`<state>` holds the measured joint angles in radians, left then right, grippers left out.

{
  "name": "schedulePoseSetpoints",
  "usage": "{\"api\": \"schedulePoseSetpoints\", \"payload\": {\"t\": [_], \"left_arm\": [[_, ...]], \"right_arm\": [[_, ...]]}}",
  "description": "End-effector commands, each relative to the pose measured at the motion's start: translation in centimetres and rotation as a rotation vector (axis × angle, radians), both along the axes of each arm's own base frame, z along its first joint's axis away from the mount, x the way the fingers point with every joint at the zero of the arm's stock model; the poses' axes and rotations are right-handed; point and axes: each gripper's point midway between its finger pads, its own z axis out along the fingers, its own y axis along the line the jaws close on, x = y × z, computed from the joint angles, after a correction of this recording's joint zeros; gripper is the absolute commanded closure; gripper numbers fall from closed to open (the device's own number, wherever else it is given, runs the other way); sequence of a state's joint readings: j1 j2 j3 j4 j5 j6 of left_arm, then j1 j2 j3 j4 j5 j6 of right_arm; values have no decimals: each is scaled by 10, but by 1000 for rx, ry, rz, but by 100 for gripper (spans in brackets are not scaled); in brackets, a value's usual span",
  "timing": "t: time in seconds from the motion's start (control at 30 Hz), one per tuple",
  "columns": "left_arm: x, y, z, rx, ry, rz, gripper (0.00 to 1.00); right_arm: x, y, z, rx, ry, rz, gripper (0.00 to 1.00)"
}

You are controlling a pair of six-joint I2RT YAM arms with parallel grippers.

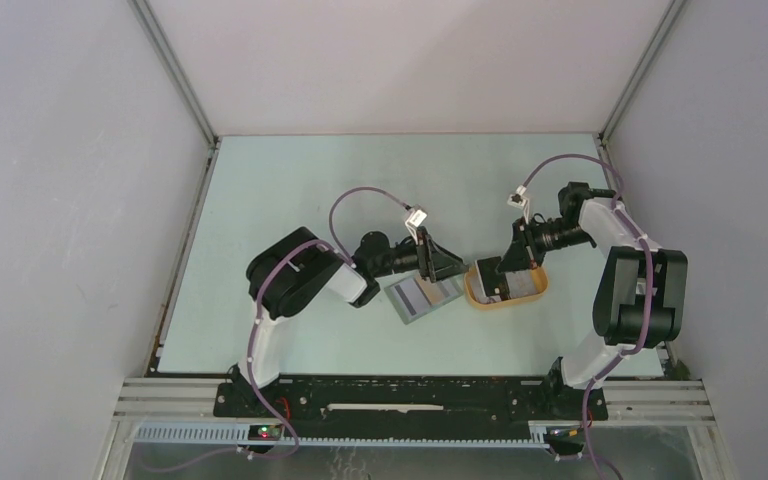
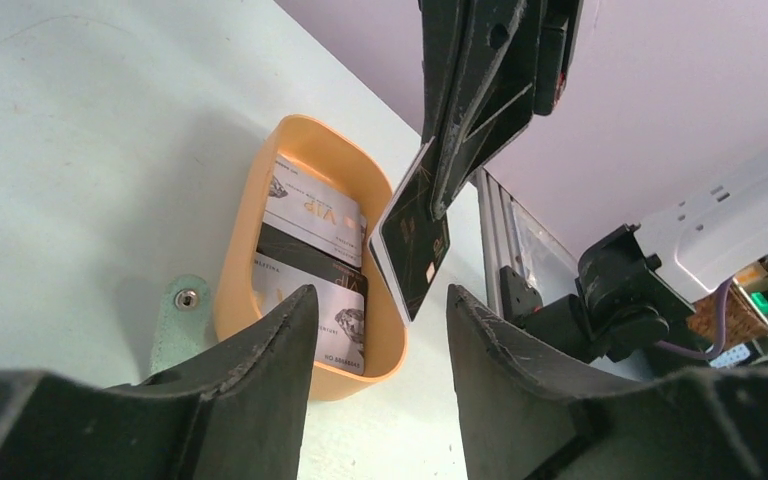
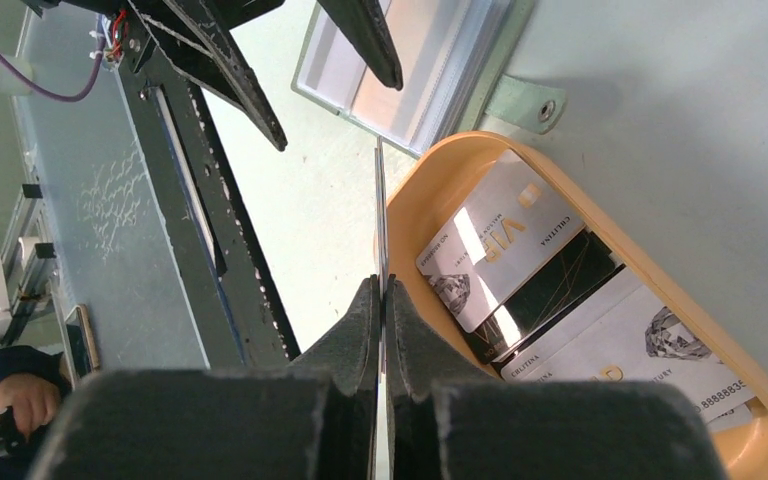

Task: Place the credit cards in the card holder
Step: Place the credit card in the storage box.

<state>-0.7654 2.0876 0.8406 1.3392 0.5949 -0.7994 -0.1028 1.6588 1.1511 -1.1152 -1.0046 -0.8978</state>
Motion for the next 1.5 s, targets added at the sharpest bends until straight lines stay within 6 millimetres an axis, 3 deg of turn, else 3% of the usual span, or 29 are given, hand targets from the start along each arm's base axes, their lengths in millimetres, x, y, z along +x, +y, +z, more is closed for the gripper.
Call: {"api": "schedulePoseSetpoints", "payload": {"t": [0.0, 0.63, 1.1, 1.47], "left_arm": [[-5, -7, 20, -47, -169, -78, 45], [1, -29, 12, -68, -154, -169, 60], [-11, -35, 14, -78, -180, -236, 63], [-13, -37, 17, -86, -185, -256, 73]], "right_arm": [[6, 1, 19, 33, -107, 34, 100], [4, 3, 20, 72, -97, 48, 100], [5, 2, 18, 72, -90, 44, 100], [5, 1, 18, 77, -84, 39, 100]]}}
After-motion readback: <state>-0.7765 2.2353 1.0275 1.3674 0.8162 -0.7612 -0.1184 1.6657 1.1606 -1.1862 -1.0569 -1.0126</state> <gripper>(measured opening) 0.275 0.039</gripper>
